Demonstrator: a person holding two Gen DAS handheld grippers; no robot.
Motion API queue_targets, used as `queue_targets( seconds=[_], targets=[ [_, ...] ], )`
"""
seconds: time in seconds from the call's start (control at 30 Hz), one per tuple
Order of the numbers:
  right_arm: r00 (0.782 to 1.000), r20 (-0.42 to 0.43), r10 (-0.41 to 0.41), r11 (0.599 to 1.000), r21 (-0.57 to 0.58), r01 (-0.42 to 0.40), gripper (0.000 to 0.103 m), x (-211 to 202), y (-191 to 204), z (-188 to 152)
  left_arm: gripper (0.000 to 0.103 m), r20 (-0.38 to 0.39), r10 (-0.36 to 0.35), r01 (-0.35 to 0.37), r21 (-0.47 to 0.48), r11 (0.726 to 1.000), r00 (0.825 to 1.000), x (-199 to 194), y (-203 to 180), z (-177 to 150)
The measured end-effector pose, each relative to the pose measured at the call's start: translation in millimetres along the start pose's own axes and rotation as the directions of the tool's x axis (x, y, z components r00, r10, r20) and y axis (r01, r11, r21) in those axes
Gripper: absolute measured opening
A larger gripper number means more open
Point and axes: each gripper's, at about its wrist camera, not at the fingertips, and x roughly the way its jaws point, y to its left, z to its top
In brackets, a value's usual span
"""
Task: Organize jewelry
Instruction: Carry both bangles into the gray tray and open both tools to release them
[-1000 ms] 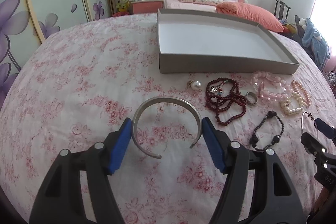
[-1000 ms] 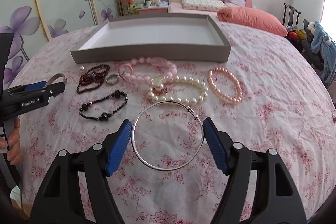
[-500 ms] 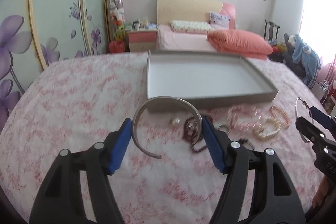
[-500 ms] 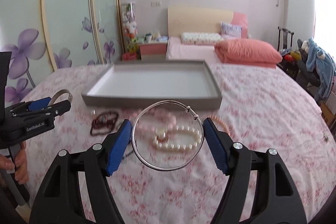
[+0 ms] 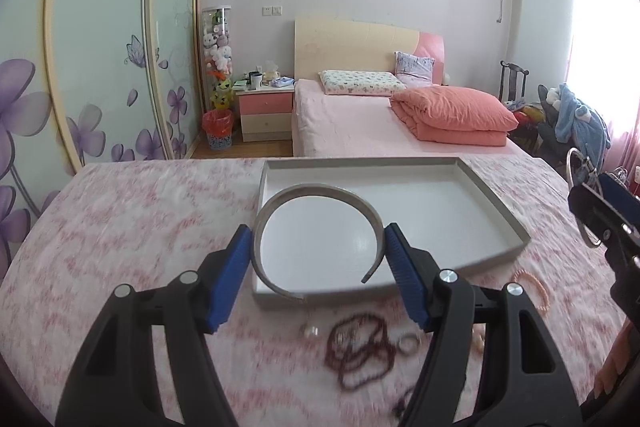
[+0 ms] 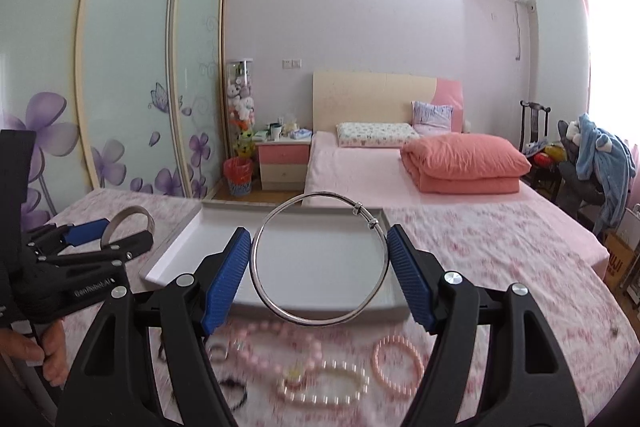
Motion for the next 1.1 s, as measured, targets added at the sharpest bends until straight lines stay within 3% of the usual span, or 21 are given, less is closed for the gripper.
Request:
queue_targets(
  seconds=[0.13,0.3,0.43,0.6,0.7,1.1],
  targets=[
    [1.000,-0.013,-0.009,1.000,0.000,0.009,0.070,25,-3,3,0.066,-0.013,0.018,-0.018,0.009,1.000,1.000,29,-4,12],
    [0.993,-0.119,0.010,1.000,0.014,-0.008,0.070,74,-7,-2,0.066,-0.075,0.021,-0.021,0.006,1.000,0.997,75,-4,20],
    [0.972,-0.235,0.030,1.000,0.007,-0.029,0.070,115,-2,-13,0.066,-0.140,0.019,-0.020,-0.003,1.000,0.990,109,0,19],
    [0.951,-0.303,0.060,0.998,0.039,-0.050,0.072,149,2,-12,0.067,-0.167,0.019,-0.020,-0.002,1.000,0.986,140,-2,27],
    [0.961,-0.268,0.071,0.994,0.095,-0.047,0.084,137,-6,-7,0.067,-0.162,0.013,-0.018,-0.030,0.999,0.987,143,3,32],
    [0.980,-0.196,0.035,0.996,0.092,-0.017,0.084,67,-32,-13,0.070,-0.101,0.050,-0.058,-0.075,0.995,0.994,73,44,16]
  ],
)
